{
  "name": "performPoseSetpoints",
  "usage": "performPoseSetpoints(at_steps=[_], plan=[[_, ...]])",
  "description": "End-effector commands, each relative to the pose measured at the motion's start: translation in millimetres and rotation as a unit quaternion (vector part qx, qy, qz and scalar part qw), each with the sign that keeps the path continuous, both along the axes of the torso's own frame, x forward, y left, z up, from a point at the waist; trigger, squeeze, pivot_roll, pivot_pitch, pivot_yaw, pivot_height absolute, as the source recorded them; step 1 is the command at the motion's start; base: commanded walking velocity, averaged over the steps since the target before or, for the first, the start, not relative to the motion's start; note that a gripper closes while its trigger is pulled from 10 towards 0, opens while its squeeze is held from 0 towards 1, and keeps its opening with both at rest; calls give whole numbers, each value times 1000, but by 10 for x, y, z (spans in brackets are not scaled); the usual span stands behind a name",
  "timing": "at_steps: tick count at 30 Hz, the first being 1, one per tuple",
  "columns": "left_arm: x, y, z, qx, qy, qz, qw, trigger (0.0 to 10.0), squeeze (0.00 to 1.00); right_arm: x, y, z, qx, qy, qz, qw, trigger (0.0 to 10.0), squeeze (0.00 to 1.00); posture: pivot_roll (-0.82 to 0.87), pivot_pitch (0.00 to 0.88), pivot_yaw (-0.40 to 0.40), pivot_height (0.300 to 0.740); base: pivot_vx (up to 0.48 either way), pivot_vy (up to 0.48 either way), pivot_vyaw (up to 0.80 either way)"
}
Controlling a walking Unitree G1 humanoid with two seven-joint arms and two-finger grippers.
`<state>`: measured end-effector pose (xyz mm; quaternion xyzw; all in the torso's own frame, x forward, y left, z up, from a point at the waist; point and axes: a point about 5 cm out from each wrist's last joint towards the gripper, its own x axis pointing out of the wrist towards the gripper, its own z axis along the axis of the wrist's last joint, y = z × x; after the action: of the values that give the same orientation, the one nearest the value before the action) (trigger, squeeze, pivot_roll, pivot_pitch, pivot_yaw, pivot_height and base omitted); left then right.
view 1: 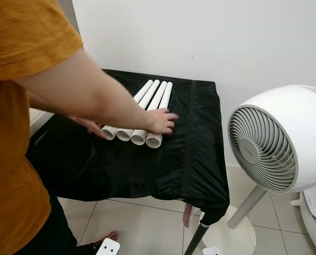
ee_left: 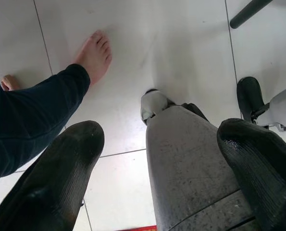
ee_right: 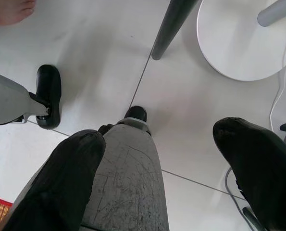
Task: Building children table
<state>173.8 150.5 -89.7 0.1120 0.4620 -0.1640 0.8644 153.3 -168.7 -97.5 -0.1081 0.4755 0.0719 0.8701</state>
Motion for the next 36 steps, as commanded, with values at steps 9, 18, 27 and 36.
performPoseSetpoints(at_steps=[9,18,27,36], plan=[[-35,14,-17,-5,15,-7,1000,10000,0,-74,27,-35,13,19,-14,1000,10000,0,-15,0,41,740,0,0,0],[-33,9,-14,-11,13,-4,1000,10000,1000,-63,32,-29,20,15,-15,1000,10000,1000,-14,0,41,740,0,0,0],[-41,7,-19,-9,15,-5,1000,10000,812,-63,29,-30,16,16,-11,1000,10000,1000,-16,0,41,740,0,0,0],[-52,1,-24,-9,18,-5,1000,10000,0,-63,39,-32,16,19,-8,1000,10000,0,-13,0,37,740,0,0,0]])
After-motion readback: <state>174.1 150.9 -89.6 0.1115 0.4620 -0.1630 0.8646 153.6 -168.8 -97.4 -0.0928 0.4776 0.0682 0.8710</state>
